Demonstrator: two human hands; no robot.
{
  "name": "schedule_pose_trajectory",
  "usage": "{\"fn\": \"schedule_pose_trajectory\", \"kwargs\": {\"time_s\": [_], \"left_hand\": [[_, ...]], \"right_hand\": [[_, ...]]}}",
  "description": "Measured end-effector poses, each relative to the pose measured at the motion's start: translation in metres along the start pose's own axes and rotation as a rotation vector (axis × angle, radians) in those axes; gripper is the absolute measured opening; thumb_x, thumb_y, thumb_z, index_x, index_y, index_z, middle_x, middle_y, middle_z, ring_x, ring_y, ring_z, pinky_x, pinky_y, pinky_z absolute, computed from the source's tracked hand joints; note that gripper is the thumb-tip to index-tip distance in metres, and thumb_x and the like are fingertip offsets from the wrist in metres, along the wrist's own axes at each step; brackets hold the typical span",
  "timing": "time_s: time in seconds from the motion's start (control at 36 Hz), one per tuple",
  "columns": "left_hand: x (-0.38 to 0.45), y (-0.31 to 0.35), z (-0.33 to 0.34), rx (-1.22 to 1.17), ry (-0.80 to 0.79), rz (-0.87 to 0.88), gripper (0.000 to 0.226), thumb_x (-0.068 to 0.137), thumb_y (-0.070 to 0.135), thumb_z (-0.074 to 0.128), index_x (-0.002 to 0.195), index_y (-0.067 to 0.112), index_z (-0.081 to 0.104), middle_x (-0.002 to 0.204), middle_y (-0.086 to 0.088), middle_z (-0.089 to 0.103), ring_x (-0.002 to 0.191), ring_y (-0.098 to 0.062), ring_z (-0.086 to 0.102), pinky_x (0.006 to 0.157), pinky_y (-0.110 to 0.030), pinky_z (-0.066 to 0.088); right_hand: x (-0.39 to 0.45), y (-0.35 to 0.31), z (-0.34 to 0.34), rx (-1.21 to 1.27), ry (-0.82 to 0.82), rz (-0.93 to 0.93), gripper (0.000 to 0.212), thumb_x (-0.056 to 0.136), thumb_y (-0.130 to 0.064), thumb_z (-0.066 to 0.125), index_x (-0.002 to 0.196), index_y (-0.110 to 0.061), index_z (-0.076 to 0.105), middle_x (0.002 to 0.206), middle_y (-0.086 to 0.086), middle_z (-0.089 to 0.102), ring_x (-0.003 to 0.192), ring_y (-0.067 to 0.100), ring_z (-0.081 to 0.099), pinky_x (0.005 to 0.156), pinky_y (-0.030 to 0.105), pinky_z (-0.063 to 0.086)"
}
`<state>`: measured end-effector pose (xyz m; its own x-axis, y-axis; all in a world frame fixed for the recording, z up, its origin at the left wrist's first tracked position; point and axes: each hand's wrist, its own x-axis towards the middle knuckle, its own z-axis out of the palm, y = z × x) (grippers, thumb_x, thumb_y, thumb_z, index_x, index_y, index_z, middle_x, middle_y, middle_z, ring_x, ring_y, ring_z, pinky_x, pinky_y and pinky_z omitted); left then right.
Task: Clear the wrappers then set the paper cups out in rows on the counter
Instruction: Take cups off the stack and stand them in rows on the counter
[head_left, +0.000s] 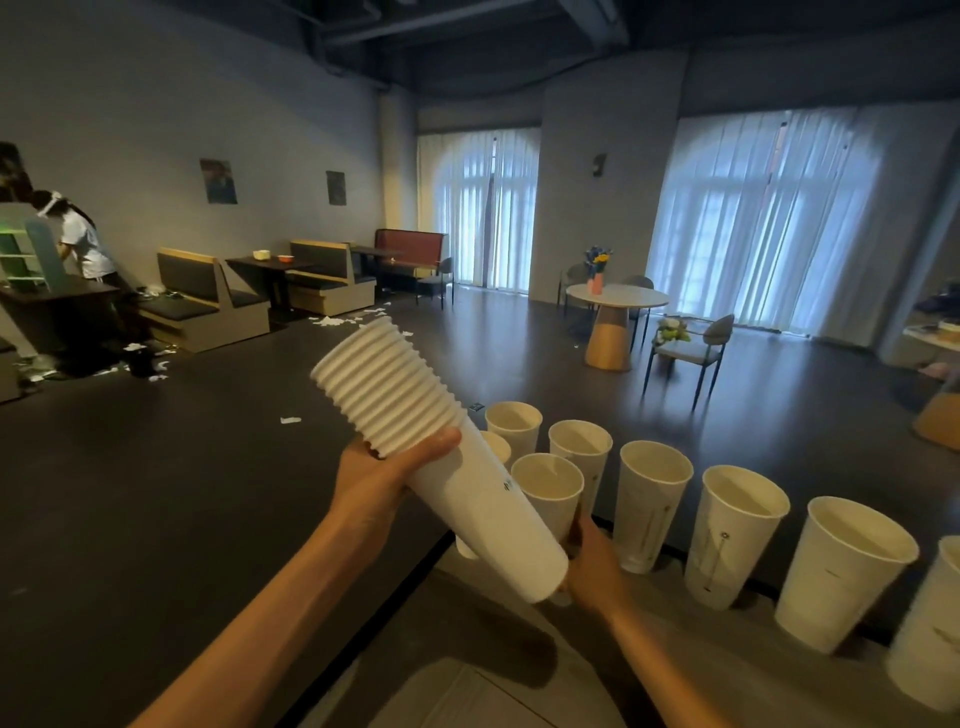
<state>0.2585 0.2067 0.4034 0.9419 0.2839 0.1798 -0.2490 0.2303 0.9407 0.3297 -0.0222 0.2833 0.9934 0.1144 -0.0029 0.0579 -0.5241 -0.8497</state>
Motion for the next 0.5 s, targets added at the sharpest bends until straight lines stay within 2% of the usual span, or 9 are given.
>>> {"fn": "schedule_pose_trajectory", "kwargs": {"time_s": [0.08,0.17,0.25,0.31,0.36,0.39,0.42,0.44,0.5], "left_hand": [[-0.005,-0.004,0.011,0.076,-0.094,0.003,0.087,0.04,0.032,0.095,0.121,0.016,0.066,0.116,-0.007,0.074,0.11,-0.026,0.07,0.097,-0.05,0.055],[-0.009,-0.01,0.025,0.112,-0.191,-0.023,0.085,0.042,0.029,0.094,0.121,0.012,0.067,0.114,-0.009,0.075,0.109,-0.027,0.071,0.096,-0.047,0.056],[-0.013,-0.02,0.045,0.111,-0.254,-0.082,0.099,0.037,0.034,0.101,0.126,0.011,0.064,0.118,-0.012,0.073,0.113,-0.031,0.069,0.098,-0.053,0.054],[-0.017,-0.028,0.061,0.111,-0.306,-0.132,0.1,0.037,0.034,0.101,0.127,0.013,0.062,0.119,-0.011,0.072,0.114,-0.03,0.068,0.097,-0.053,0.055],[-0.022,-0.033,0.078,0.1,-0.348,-0.179,0.087,0.044,0.026,0.097,0.123,0.02,0.061,0.115,-0.006,0.073,0.112,-0.025,0.069,0.091,-0.045,0.058],[-0.024,-0.036,0.086,0.083,-0.355,-0.207,0.082,0.047,0.023,0.096,0.121,0.022,0.06,0.115,-0.005,0.073,0.112,-0.024,0.069,0.089,-0.044,0.058],[-0.026,-0.039,0.094,0.07,-0.352,-0.226,0.082,0.048,0.023,0.097,0.121,0.024,0.06,0.116,-0.004,0.073,0.112,-0.024,0.068,0.09,-0.045,0.058],[-0.027,-0.042,0.1,0.058,-0.34,-0.234,0.086,0.046,0.027,0.097,0.123,0.023,0.06,0.117,-0.005,0.073,0.113,-0.025,0.068,0.091,-0.046,0.058],[-0.026,-0.046,0.108,0.041,-0.287,-0.232,0.096,0.037,0.037,0.095,0.124,0.02,0.06,0.118,-0.006,0.073,0.113,-0.025,0.068,0.092,-0.048,0.059]], "right_hand": [[-0.013,0.002,-0.008,-0.033,-0.016,0.016,0.084,0.067,-0.046,0.086,0.137,-0.028,0.042,0.13,-0.01,0.057,0.121,0.013,0.056,0.1,0.038,0.05],[-0.033,0.01,-0.023,-0.051,0.068,0.005,0.036,0.078,-0.034,0.079,0.105,-0.021,0.06,0.101,-0.009,0.065,0.094,0.01,0.064,0.081,0.028,0.055],[-0.048,0.008,-0.042,0.011,0.111,0.01,0.006,0.091,-0.026,0.067,0.088,-0.02,0.069,0.086,-0.005,0.071,0.084,0.014,0.069,0.077,0.035,0.059],[-0.054,-0.004,-0.057,0.059,0.02,0.042,0.019,0.098,-0.026,0.055,0.108,-0.018,0.07,0.108,0.005,0.072,0.102,0.02,0.067,0.089,0.032,0.052],[-0.062,-0.011,-0.074,0.231,-0.126,0.114,0.051,0.097,-0.047,0.047,0.133,-0.012,0.055,0.136,0.015,0.058,0.112,0.01,0.063,0.091,0.027,0.046],[-0.067,-0.012,-0.082,0.414,-0.22,0.12,0.062,0.092,-0.059,0.045,0.135,-0.015,0.052,0.134,0.016,0.059,0.101,0.004,0.068,0.087,0.024,0.049],[-0.07,-0.009,-0.089,0.561,-0.313,0.108,0.062,0.09,-0.062,0.045,0.13,-0.016,0.054,0.122,0.019,0.066,0.089,0.01,0.072,0.08,0.027,0.055],[-0.074,-0.012,-0.094,0.679,-0.36,0.114,0.061,0.088,-0.061,0.052,0.127,-0.014,0.054,0.11,0.02,0.07,0.084,0.019,0.073,0.075,0.031,0.059],[-0.079,-0.004,-0.101,0.693,-0.484,0.079,0.083,0.07,-0.059,0.077,0.13,-0.01,0.047,0.107,0.021,0.07,0.089,0.029,0.07,0.078,0.039,0.059]]}}
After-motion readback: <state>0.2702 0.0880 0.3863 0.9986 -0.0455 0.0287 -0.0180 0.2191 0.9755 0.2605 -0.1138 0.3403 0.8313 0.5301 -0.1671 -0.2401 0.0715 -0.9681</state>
